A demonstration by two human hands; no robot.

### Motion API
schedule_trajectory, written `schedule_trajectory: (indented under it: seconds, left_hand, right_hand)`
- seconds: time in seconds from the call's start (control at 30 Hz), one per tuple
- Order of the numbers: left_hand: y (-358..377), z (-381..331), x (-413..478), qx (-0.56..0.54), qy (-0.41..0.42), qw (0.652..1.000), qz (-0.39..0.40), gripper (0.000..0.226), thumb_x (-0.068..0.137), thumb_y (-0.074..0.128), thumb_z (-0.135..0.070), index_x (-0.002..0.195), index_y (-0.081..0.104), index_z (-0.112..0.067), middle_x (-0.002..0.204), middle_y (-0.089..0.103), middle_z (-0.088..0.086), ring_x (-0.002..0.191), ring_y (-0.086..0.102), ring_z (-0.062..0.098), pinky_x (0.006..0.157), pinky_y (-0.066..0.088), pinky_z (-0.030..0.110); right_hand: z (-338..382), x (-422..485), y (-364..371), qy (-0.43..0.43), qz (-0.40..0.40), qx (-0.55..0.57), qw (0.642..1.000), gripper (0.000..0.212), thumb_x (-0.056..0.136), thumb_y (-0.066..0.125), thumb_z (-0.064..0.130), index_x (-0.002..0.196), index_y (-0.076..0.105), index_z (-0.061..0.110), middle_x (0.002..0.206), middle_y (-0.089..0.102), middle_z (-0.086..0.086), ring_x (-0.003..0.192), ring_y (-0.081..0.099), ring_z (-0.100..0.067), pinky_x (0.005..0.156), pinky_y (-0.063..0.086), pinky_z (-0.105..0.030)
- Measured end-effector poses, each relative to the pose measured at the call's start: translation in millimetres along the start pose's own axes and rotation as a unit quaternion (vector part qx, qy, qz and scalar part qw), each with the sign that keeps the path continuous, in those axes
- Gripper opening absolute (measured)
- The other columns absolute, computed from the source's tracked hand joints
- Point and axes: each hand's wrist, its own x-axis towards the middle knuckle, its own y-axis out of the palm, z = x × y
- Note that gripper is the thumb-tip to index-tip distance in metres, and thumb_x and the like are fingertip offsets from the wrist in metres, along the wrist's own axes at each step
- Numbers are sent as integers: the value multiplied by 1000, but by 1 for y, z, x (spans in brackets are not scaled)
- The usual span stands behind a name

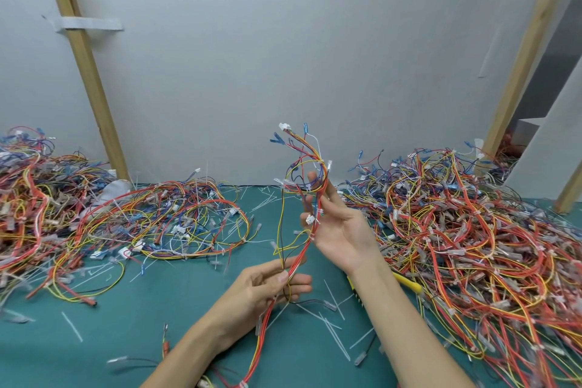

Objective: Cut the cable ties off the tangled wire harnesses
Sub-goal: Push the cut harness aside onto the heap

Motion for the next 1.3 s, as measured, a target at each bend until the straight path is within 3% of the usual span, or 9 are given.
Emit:
schedule_trajectory:
  seconds: [0.2, 0.3, 0.47, 0.57, 0.7, 0.83, 0.97, 1.13, 1.3]
  left_hand:
    - [-1, 1, 0, 104, 47, 993, -21, 45, 87, 60, -17, 131, 54, -10, 122, 68, 10, 121, 61, 22, 100, 47, 27]
    - [0, -3, 0, 219, 63, 972, -52, 42, 95, 59, -8, 132, 49, -23, 132, 62, -3, 127, 54, 10, 100, 43, 17]
    - [2, -26, 2, 389, 72, 901, -175, 81, 91, 62, -3, 154, 15, -20, 151, 33, -8, 128, 39, 3, 105, 28, 15]
    - [10, -55, 6, 336, 124, 909, -213, 70, 93, 60, -10, 152, 26, -26, 150, 38, -9, 128, 43, 4, 110, 32, 25]
    - [42, -86, 24, 167, 57, 976, -125, 65, 89, 57, -43, 148, 35, -26, 147, 46, -7, 129, 49, 14, 111, 38, 36]
    - [65, -95, 41, 88, 35, 993, -73, 44, 95, 53, -43, 128, 57, -13, 128, 64, 6, 104, 65, 18, 104, 44, 46]
    - [65, -89, 55, -18, 41, 992, -120, 21, 99, 52, -31, 109, 58, -13, 108, 62, 11, 87, 64, 28, 87, 52, 49]
    - [55, -89, 60, -37, 50, 994, -90, 28, 103, 43, -16, 128, 53, -12, 123, 67, 7, 87, 67, 26, 63, 54, 33]
    - [46, -92, 61, -69, 72, 992, -77, 29, 105, 38, -12, 131, 51, -10, 126, 64, 14, 101, 69, 34, 83, 59, 43]
  right_hand:
    - [11, -3, 0, 24, 2, -72, 997, 36, 86, 54, -1, 116, 61, 18, 122, 66, 5, 79, 62, -14, 66, 53, -28]
    - [20, -6, 0, 45, -2, -136, 990, 31, 82, 60, -1, 106, 62, 19, 121, 67, 4, 78, 62, -13, 69, 55, -28]
    - [36, -12, 1, 58, -34, -212, 975, 32, 74, 66, -4, 99, 66, 16, 112, 68, 3, 76, 67, -14, 69, 59, -32]
    - [40, -13, 4, 39, -54, -278, 958, 31, 78, 65, -10, 99, 63, 12, 105, 69, -1, 76, 68, -13, 67, 59, -33]
    - [36, -13, 17, -13, -49, -392, 918, 27, 81, 67, -11, 102, 68, 7, 102, 71, -5, 87, 69, -15, 67, 60, -32]
    - [33, -15, 30, -81, -34, -547, 833, 28, 84, 72, -2, 101, 75, 20, 78, 65, 4, 69, 63, -10, 56, 52, -21]
    - [39, -18, 34, -60, 28, -657, 751, 32, 95, 62, 12, 122, 67, 29, 95, 73, -4, 73, 68, -12, 51, 47, -22]
    - [51, -30, 24, 66, 114, -608, 783, 47, 100, 55, 15, 133, 49, 47, 92, 64, -5, 74, 61, -18, 65, 57, -33]
    - [76, -34, 5, -6, 7, -532, 847, 23, 99, 57, 20, 116, 71, 21, 93, 66, -7, 77, 61, -18, 67, 56, -30]
